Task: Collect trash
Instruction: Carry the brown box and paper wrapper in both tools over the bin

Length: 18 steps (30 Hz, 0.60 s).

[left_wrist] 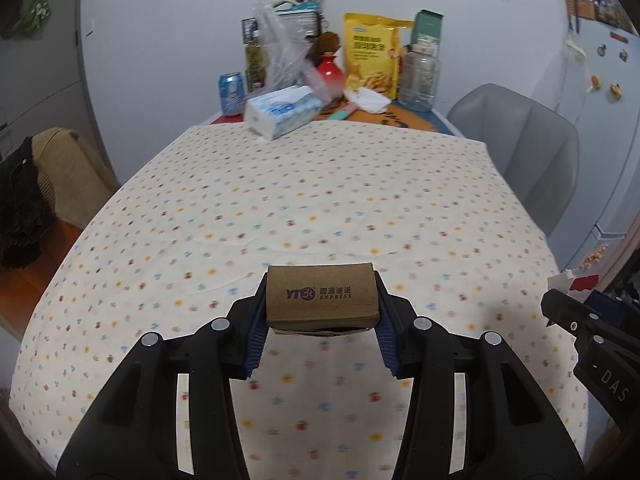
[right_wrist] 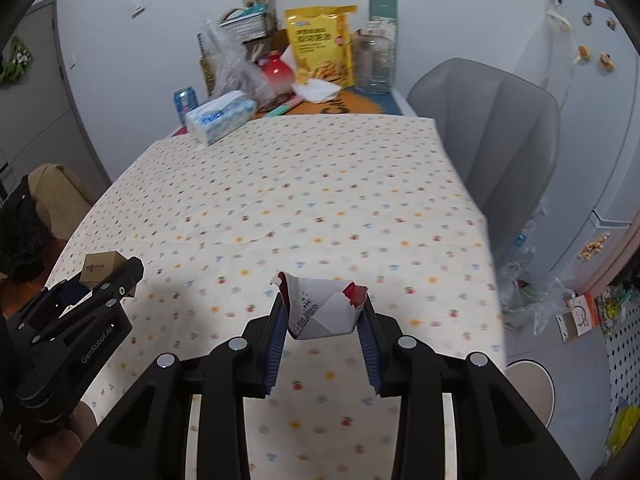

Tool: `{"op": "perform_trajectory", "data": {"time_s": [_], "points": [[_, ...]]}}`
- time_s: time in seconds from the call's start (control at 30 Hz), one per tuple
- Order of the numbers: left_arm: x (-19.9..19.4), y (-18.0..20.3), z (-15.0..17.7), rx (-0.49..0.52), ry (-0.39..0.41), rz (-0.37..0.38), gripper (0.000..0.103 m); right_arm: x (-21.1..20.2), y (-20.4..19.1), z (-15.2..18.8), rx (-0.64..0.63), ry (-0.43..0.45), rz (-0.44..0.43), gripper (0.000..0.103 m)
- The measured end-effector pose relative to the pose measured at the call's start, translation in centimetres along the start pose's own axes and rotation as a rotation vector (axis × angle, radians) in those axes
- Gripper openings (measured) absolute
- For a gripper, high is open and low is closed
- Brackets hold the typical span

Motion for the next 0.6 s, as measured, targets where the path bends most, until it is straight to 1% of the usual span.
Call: {"op": "perform_trajectory", "data": {"time_s": [0.33, 0.6], "points": [[-1.5, 8.0, -1.4, 0.091, 0.035, 0.105, 0.047, -4.0, 7.4, -0.3, 0.097, 0.067, 0.110, 0.034], [-2.8, 13.9, -1.8, 0.163, 0.057, 0.182, 0.047, -6.7, 12.7, 0.4, 0.165, 0.099, 0.195, 0.034]]}}
Point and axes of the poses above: each gripper's, at about its wrist camera, not at the fingertips, and x roughly the way its jaws point, y to its right, z to its underside, the point moved 2 cm from there along x, roughly the way its jaws point, and after that the axes turned 3 degrees about -z, right-handed, at the moved point
